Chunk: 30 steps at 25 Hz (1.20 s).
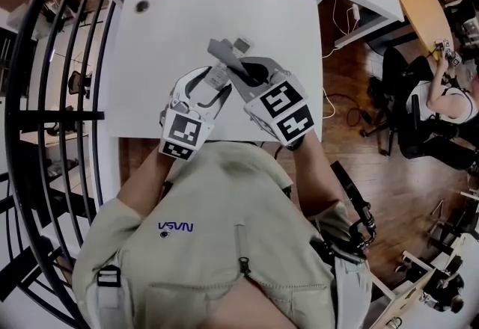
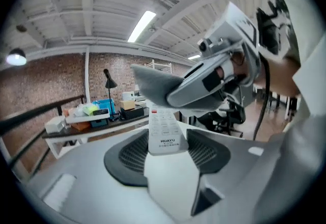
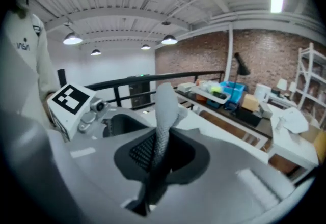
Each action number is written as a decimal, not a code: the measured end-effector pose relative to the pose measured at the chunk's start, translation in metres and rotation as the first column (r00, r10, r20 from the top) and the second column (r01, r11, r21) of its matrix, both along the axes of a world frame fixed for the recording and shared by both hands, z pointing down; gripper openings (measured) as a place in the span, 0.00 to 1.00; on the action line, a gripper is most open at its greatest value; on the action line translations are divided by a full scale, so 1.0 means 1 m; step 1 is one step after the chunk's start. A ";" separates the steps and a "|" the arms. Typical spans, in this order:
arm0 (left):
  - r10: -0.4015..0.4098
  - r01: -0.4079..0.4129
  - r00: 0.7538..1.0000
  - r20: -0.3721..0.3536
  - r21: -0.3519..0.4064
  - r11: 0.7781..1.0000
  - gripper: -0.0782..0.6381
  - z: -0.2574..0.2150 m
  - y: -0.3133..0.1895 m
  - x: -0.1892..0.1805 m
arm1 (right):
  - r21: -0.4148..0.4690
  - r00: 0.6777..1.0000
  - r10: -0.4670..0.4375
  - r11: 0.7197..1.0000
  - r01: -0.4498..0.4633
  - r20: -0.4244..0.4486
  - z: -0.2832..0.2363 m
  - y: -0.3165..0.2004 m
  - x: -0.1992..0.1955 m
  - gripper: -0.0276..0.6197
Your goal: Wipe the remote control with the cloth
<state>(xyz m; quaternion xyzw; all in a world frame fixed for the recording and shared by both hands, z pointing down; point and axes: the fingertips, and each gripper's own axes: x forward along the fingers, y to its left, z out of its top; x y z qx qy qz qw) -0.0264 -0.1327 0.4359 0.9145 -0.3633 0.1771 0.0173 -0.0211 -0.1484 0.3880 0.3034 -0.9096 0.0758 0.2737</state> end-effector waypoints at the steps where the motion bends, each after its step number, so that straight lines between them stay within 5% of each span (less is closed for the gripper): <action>1: -0.006 0.002 0.997 -0.072 -0.055 0.998 0.45 -0.002 -0.002 -0.004 | 0.038 0.997 0.077 0.996 -0.078 0.025 -0.007 -0.012 0.015 0.08; 4: -0.031 -0.013 0.970 -0.242 -0.178 0.984 0.45 -0.010 -0.007 -0.012 | 0.124 0.973 0.227 0.965 -0.230 0.038 -0.016 -0.038 0.052 0.08; 9: -0.028 -0.090 0.916 -0.400 -0.272 0.958 0.45 -0.027 -0.008 -0.005 | 0.183 0.969 0.247 0.953 -0.241 -0.012 -0.004 -0.051 0.066 0.08; 15: -0.077 -0.120 0.854 -0.514 -0.340 0.933 0.45 -0.038 -0.017 -0.006 | 0.201 0.997 -0.023 0.979 0.038 -0.078 0.006 -0.012 0.020 0.08; 19: -0.090 -0.139 0.831 -0.549 -0.362 0.922 0.45 -0.041 -0.020 -0.009 | 0.179 0.957 -0.254 0.944 0.277 -0.141 0.020 0.024 -0.007 0.08; 21: -0.098 -0.142 0.823 -0.559 -0.370 0.918 0.45 -0.041 -0.021 -0.008 | 0.181 0.951 -0.279 0.937 0.300 -0.131 0.023 0.026 -0.008 0.08; 23: -0.107 -0.144 0.813 -0.573 -0.376 0.915 0.45 -0.043 -0.021 -0.008 | 0.186 0.971 -0.220 0.954 0.235 -0.096 0.022 0.013 0.003 0.08; 26: -0.102 -0.153 0.809 -0.580 -0.374 0.915 0.45 -0.049 -0.019 -0.006 | 0.191 0.999 0.019 0.982 -0.011 -0.042 0.019 -0.030 0.038 0.08; 28: -0.091 -0.164 0.807 -0.584 -0.369 0.915 0.45 -0.055 -0.017 -0.004 | 0.161 0.984 0.180 0.971 -0.175 -0.012 0.018 -0.058 0.064 0.08; 30: -0.075 -0.180 0.803 -0.592 -0.361 0.915 0.45 -0.061 -0.014 -0.001 | 0.159 0.972 0.235 0.959 -0.233 0.006 0.016 -0.074 0.075 0.08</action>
